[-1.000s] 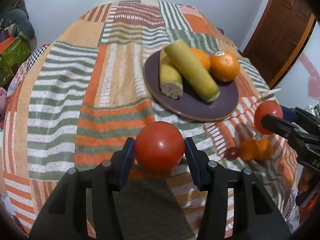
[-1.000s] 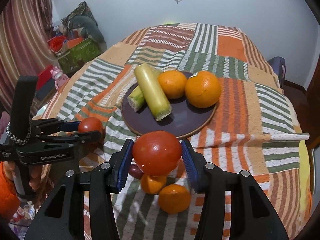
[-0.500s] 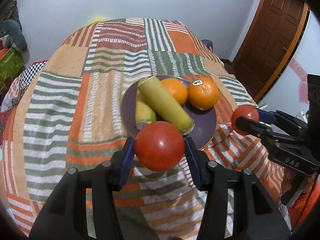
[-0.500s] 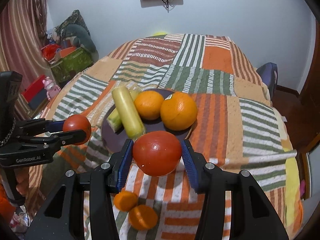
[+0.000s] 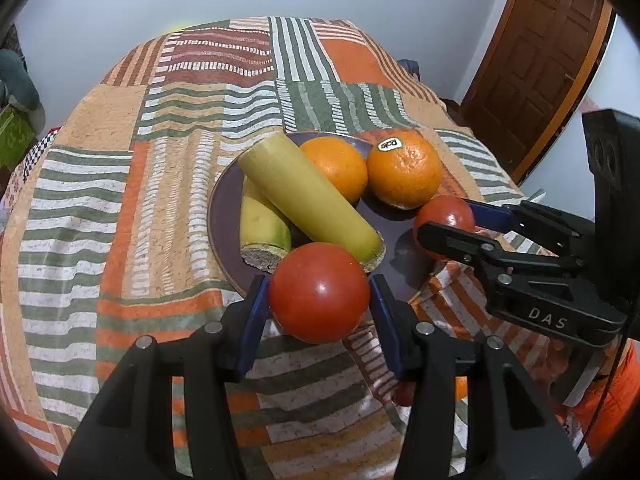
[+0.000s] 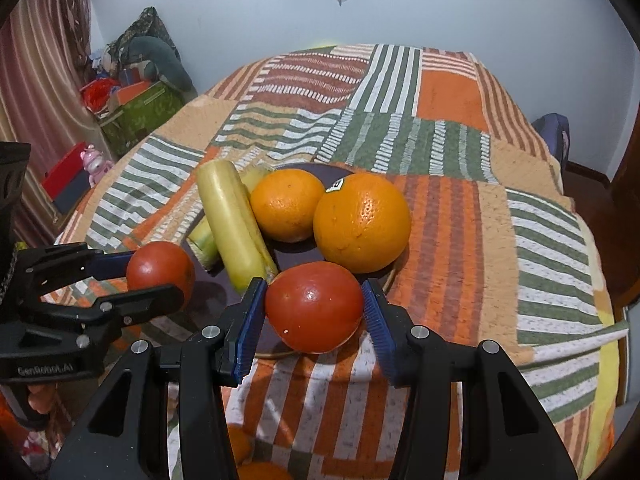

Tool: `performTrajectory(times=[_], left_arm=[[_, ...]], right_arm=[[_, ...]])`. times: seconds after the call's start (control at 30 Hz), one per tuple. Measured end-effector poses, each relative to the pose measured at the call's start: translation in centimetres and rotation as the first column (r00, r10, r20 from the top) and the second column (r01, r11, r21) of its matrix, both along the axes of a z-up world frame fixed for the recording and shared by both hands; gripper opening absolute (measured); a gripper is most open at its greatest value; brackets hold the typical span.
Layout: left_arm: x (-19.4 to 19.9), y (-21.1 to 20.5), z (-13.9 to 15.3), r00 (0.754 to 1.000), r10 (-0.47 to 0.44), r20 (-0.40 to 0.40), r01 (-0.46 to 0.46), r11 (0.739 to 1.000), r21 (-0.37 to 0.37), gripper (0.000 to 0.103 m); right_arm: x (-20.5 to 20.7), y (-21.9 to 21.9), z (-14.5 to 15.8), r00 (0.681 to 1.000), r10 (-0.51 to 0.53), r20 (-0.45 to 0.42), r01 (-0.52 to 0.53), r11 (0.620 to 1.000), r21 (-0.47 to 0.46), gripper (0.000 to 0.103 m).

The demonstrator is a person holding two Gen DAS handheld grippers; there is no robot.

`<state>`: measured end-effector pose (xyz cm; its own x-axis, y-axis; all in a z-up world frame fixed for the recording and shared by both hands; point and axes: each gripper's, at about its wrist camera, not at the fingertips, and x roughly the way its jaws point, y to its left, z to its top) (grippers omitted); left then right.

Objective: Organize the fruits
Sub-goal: 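Carry both tomatoes onto the plate and open both tools, then grasp a small mandarin with the left tool while the right grasps another mandarin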

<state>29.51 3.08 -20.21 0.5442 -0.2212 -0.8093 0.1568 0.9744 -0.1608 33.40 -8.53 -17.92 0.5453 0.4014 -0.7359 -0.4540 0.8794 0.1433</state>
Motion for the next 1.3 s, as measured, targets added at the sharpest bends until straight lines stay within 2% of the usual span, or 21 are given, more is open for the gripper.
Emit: performTrajectory(times=[0.27, 0.5, 0.73, 1.17, 1.3], left_arm=[[0.8, -0.5, -1.1, 1.000, 0.000, -0.011, 0.000, 1.000, 0.007, 0.050], [1.4, -0.1, -1.8, 0.999, 0.015, -0.037, -0.016, 1.000, -0.023, 0.050], [1.1, -0.4, -1.6, 0.999, 0.016, -0.034, -0.016, 1.000, 0.003, 0.052], [-3.0, 0.0, 3.8, 0.998, 0.031, 0.059, -0.031, 1.000, -0.001, 0.053], [-4.8, -0.4, 5.3, 0.996, 0.029, 0.088, -0.030, 1.000, 0.004, 0.058]], right_arm=[[0.8, 0.5, -1.2, 1.000, 0.015, -0.020, -0.015, 1.000, -0.004, 0.046], [1.0, 0.6, -1.6, 0.999, 0.023, -0.035, -0.023, 1.000, -0.001, 0.047], [0.4, 0.7, -1.3, 1.000, 0.015, -0.016, -0.016, 0.999, -0.039, 0.056], [-3.3, -1.4, 3.1, 0.998, -0.026, 0.054, 0.026, 1.000, -0.007, 0.058], [-5.1, -1.9, 4.2, 0.996, -0.036, 0.079, 0.036, 0.999, 0.000, 0.062]])
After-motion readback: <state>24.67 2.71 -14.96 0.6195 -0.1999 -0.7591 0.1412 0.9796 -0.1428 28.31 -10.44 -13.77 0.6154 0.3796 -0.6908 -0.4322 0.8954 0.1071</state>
